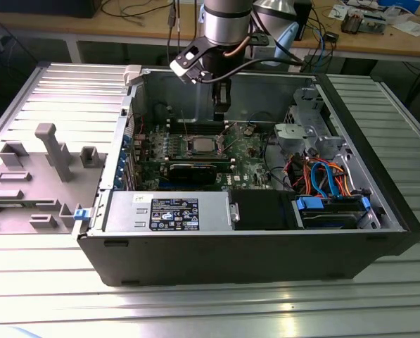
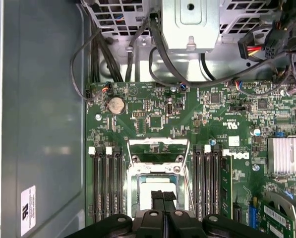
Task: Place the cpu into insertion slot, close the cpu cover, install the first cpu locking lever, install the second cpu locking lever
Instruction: 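Close the cpu cover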
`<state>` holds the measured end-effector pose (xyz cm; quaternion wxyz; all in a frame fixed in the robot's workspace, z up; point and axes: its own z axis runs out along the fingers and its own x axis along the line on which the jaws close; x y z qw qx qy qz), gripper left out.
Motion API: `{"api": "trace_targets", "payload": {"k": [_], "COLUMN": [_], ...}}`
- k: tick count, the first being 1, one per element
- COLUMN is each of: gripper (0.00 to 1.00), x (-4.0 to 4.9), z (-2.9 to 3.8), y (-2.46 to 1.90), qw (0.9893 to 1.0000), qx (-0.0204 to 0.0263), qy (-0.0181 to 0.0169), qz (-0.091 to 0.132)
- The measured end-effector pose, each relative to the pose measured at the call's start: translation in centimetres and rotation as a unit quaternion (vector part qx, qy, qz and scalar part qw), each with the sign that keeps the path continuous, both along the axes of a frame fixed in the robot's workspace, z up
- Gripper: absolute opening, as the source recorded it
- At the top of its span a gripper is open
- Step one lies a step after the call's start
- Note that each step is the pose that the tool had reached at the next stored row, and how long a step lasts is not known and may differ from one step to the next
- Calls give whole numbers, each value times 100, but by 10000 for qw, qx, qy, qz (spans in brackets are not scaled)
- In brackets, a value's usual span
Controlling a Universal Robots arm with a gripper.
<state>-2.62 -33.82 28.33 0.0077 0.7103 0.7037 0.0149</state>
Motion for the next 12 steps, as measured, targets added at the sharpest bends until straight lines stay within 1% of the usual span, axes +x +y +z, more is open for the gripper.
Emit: {"api": "trace_targets", "payload": {"k": [6, 12], "gripper": [11, 11], "x": [38, 51], "z": [0, 0], "y": [0, 0], "qw": [10000, 10000], "qx": [0, 0], "qy": [1, 1], "qz": [0, -1]}}
